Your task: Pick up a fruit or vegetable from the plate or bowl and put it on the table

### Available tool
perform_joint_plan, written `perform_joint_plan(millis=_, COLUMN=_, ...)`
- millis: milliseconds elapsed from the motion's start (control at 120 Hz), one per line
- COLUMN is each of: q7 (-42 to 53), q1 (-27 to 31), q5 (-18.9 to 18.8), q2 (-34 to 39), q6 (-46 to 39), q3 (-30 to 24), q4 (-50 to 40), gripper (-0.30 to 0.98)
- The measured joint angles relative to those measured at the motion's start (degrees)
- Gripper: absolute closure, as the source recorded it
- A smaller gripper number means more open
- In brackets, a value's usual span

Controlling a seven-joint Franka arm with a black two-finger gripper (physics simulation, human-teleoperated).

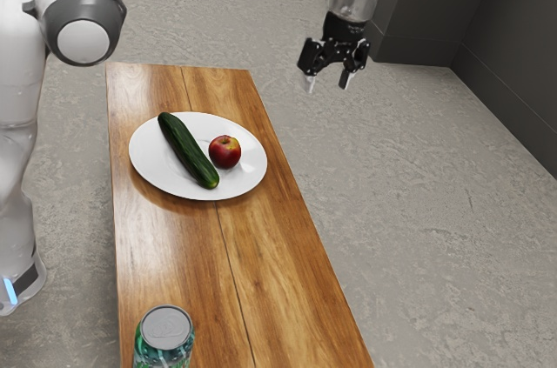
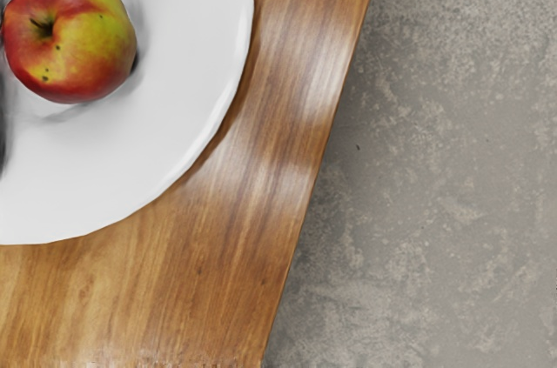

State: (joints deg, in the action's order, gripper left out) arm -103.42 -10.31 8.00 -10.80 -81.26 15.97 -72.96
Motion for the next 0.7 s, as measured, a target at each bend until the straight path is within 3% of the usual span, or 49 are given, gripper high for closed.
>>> perform_joint_plan(millis=417, q7=-16.12, q1=-0.07, q5=1.93, q2=3.61, q6=-0.57, q3=0.09, q4=2.85, gripper=0.00)
perform_joint_plan(millis=550, q7=-11.64, q1=2.08, q5=4.86, q2=3.23, q6=-0.54, q3=0.30, q4=2.40, gripper=0.00)
perform_joint_plan(millis=700, q7=2.48, q1=5.09, q5=5.68, q2=1.10, q6=-0.38, q3=0.54, q4=1.73, gripper=0.00)
